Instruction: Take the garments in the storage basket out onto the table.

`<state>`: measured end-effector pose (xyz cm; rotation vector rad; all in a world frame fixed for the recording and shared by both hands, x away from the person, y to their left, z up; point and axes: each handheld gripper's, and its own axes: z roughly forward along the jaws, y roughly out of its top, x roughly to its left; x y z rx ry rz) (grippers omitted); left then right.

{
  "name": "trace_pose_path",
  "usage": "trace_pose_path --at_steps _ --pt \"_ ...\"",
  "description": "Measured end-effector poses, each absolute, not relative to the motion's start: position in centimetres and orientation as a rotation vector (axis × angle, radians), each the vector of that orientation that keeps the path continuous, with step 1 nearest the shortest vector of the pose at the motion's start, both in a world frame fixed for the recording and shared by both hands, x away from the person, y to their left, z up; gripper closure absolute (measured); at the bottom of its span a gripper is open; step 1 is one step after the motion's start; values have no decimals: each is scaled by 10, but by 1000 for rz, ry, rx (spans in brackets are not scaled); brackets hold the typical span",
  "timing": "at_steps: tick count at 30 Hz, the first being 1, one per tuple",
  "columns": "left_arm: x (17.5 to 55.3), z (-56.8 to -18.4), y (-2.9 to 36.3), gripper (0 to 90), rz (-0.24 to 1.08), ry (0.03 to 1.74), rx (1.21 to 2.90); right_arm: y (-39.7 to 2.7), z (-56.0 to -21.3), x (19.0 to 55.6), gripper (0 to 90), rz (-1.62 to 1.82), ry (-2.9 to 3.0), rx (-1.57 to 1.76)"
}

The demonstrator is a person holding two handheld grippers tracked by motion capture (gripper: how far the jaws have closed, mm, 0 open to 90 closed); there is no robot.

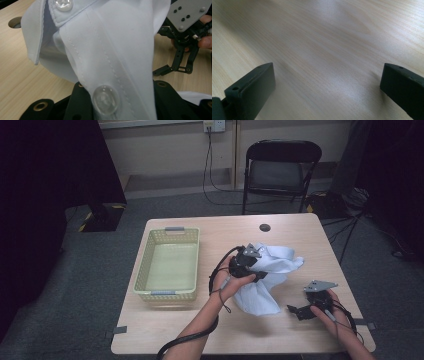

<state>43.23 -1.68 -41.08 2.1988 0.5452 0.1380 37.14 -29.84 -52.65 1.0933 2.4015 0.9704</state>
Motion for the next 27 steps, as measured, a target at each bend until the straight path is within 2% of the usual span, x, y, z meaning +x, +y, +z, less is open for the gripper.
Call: trace_pose_path --at_steps 27 --pt "430 -449 -25 636 119 590 2168 -298 -526 371 0 970 2402 1094"
